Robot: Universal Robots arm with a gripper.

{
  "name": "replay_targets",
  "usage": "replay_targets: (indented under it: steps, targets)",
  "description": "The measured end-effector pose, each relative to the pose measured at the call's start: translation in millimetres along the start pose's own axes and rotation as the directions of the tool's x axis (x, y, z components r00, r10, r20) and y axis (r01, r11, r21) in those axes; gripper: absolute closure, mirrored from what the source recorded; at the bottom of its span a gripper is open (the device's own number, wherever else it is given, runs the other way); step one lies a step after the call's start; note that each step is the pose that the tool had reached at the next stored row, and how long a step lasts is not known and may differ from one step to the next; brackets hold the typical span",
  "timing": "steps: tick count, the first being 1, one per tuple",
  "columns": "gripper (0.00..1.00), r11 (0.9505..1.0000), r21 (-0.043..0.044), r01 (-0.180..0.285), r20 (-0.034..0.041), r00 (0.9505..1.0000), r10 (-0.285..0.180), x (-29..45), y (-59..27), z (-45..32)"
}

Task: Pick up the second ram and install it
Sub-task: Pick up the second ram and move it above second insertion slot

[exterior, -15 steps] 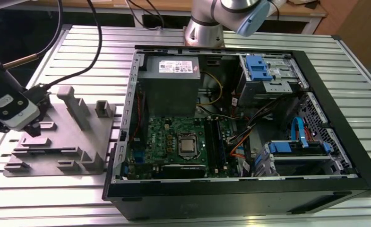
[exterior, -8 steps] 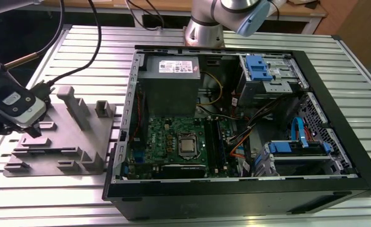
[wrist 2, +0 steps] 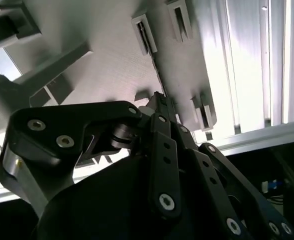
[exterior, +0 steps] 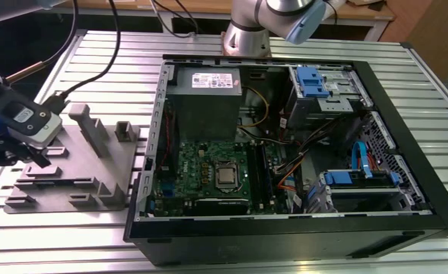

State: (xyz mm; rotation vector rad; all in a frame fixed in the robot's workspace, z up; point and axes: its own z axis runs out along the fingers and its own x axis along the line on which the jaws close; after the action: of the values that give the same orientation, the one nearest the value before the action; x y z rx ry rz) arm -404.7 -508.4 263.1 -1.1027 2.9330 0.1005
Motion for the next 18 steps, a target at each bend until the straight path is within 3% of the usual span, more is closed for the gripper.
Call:
replay_targets:
  steps: [5, 9, 14, 18]
  targets:
    - [0.93, 0.9960, -0.0028, 0.090, -0.0051, 0.9960, -0.090, 0.1, -0.1, 2.3]
    - [0.93, 0.9867, -0.0054, 0.163, -0.0090, 0.9866, -0.163, 0.1, -0.3, 4.1]
    - [0.93, 0.9679, -0.0091, 0.251, -0.0136, 0.9678, -0.251, 0.2, -0.4, 6.3]
    - [0.93, 0.9473, -0.0123, 0.320, -0.0170, 0.9472, -0.320, 0.2, -0.5, 8.1]
